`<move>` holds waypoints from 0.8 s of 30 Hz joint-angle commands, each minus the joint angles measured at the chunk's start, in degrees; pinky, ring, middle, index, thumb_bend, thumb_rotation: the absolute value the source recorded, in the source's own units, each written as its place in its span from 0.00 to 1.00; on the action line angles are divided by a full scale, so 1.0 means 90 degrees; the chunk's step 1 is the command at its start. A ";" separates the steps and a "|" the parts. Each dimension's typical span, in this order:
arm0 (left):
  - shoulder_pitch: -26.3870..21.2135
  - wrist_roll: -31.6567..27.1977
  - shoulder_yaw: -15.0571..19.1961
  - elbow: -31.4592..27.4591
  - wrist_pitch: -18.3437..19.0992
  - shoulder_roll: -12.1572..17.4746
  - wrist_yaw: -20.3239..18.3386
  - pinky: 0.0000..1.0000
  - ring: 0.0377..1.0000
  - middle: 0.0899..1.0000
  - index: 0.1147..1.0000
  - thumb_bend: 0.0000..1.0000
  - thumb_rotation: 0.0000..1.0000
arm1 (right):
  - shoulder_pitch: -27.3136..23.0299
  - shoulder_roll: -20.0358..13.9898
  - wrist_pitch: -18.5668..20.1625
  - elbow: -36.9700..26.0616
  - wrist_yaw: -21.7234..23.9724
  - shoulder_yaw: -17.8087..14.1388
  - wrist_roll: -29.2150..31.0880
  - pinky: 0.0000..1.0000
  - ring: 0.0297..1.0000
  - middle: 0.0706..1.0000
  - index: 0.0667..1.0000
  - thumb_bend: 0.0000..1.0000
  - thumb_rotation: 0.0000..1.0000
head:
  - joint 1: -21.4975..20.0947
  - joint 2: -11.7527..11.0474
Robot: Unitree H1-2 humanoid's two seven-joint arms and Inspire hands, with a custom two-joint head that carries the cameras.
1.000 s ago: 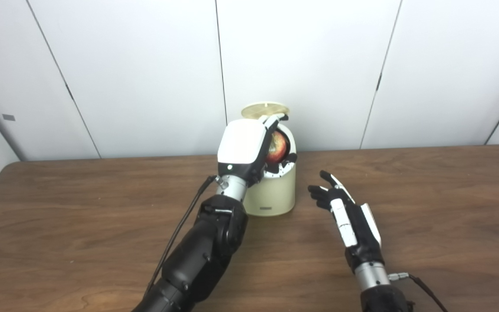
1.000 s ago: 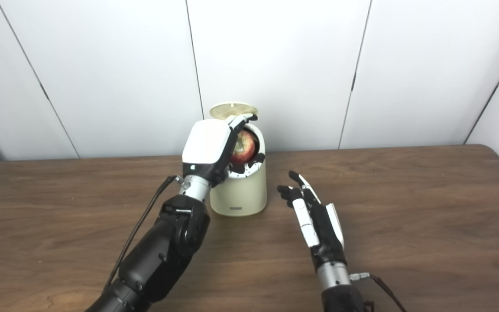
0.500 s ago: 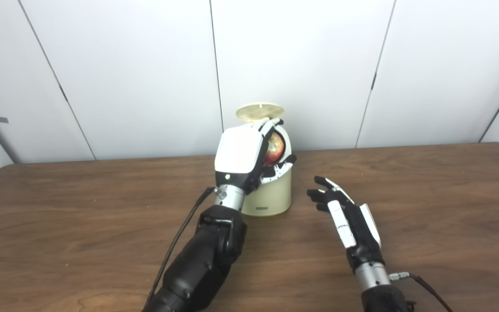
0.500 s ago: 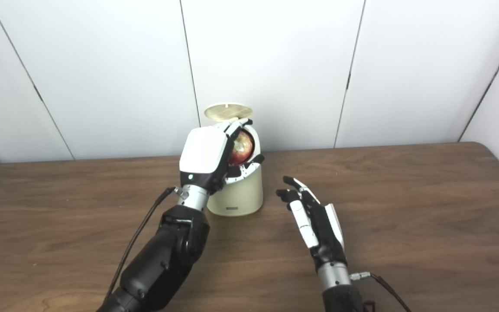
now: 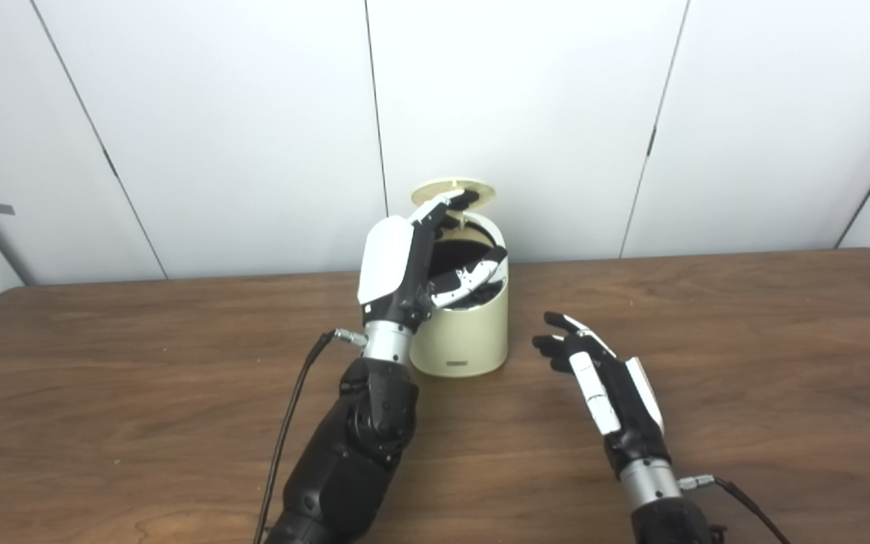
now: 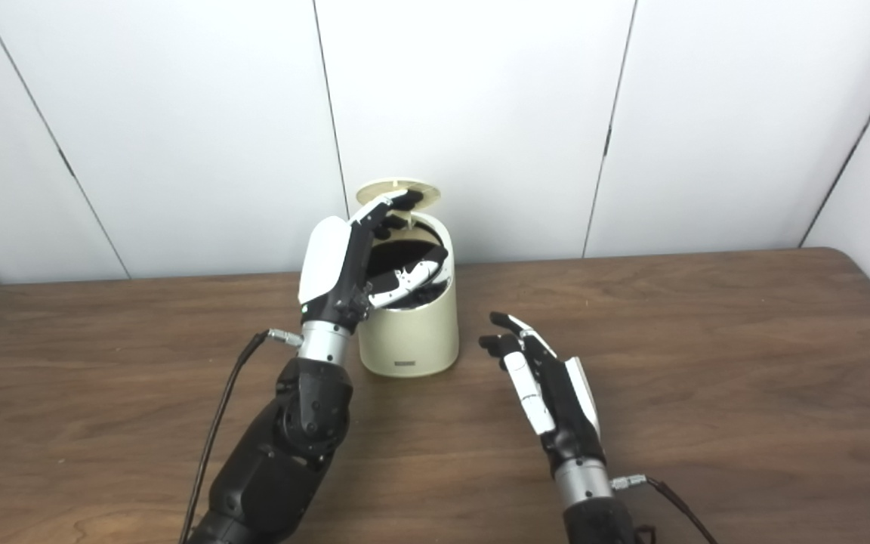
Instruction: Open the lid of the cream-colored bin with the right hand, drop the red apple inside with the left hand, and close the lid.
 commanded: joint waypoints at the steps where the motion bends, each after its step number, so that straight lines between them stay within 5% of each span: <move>1: -0.0224 0.0051 0.0065 -0.0031 -0.0176 0.0052 0.0207 0.70 0.78 0.78 0.75 0.57 0.34 | -0.0121 -0.0013 -0.0091 -0.0258 0.0018 0.0023 -0.0020 0.81 0.78 0.71 0.80 0.52 1.00 | -0.0002 0.0006; 13: -0.0188 0.0039 0.0153 0.0105 -0.0730 0.0059 0.0674 0.64 0.70 0.70 0.67 0.58 0.18 | -0.0110 -0.0042 -0.0011 -0.0279 0.0025 0.0028 -0.0025 0.82 0.78 0.71 0.80 0.51 1.00 | 0.0010 0.0012; 14: -0.0172 0.0069 0.0156 0.0095 -0.0774 0.0060 0.0747 0.61 0.67 0.68 0.66 0.59 0.14 | -0.0105 -0.0050 0.0009 -0.0292 0.0037 0.0027 -0.0020 0.82 0.78 0.71 0.80 0.51 1.00 | 0.0008 0.0014; 16: -0.0149 0.0173 0.0144 0.0089 -0.0875 0.0077 0.0926 0.56 0.61 0.62 0.48 0.52 0.08 | -0.0101 -0.0076 0.0027 -0.0299 0.0038 0.0039 -0.0064 0.83 0.79 0.72 0.81 0.52 1.00 | 0.0014 0.0007; 18: -0.0143 0.0325 0.0110 0.0091 -0.0960 0.0109 0.1134 0.49 0.53 0.43 0.45 0.52 0.02 | -0.0104 -0.0092 0.0013 -0.0282 0.0027 0.0035 -0.0085 0.85 0.79 0.71 0.80 0.52 1.00 | 0.0036 0.0001; 24: -0.0123 0.0386 0.0103 -0.0007 -0.1116 0.0157 0.1315 0.44 0.46 0.41 0.42 0.52 0.00 | -0.0102 -0.0106 -0.0023 -0.0259 0.0023 0.0003 -0.0028 0.85 0.79 0.71 0.80 0.52 1.00 | 0.0055 0.0005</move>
